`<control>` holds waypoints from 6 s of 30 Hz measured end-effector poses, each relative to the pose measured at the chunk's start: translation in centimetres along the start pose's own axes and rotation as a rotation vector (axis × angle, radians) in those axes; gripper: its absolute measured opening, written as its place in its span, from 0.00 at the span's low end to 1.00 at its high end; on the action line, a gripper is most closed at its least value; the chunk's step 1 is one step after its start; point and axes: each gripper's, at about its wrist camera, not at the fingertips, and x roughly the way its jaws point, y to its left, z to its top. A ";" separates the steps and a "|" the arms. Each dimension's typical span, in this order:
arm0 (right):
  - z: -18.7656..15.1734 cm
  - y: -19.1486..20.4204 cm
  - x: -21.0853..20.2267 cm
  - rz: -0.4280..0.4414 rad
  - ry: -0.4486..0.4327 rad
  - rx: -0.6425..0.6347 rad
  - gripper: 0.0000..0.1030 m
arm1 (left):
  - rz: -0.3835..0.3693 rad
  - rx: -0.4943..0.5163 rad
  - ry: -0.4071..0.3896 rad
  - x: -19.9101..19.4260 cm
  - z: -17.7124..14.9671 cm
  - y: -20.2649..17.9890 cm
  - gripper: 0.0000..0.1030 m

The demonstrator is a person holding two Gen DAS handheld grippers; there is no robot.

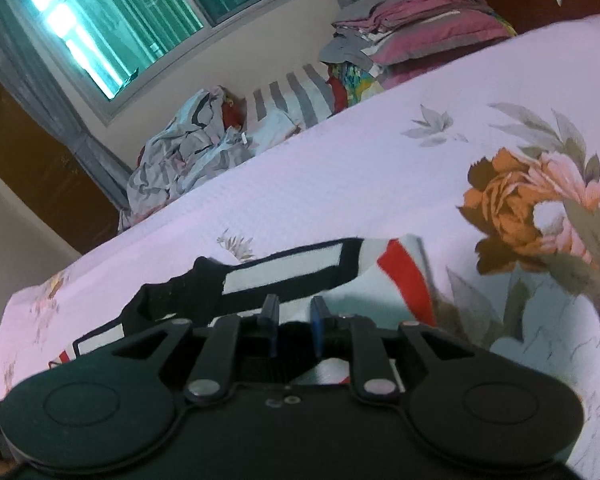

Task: Fold small clothes

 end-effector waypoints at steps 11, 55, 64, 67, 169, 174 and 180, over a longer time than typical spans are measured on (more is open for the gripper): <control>0.1 0.1 -1.1 0.046 0.003 -0.084 0.40 | 0.048 0.089 -0.138 -3.5 1.1 1.0 0.79; -0.6 3.3 3.0 0.038 -0.026 -0.356 0.05 | 0.085 0.151 -0.227 -0.2 -0.2 1.1 0.05; -1.0 0.9 5.2 -0.081 -0.001 -0.284 0.05 | 0.161 0.120 -0.224 1.4 -1.9 2.2 0.05; -1.1 1.5 5.1 -0.097 -0.007 -0.285 0.07 | 0.170 0.143 -0.210 1.3 -1.5 1.8 0.05; -12.7 14.8 -3.3 0.071 -0.005 -0.443 0.46 | -0.004 -0.224 0.029 -10.4 -15.4 1.9 0.79; -13.5 14.4 -2.1 0.028 0.032 -0.428 0.46 | -0.070 -0.396 0.006 -9.2 -16.6 4.6 0.84; -14.4 14.1 -1.3 -0.005 0.049 -0.427 0.47 | -0.202 -0.554 -0.133 -6.4 -16.2 6.4 0.89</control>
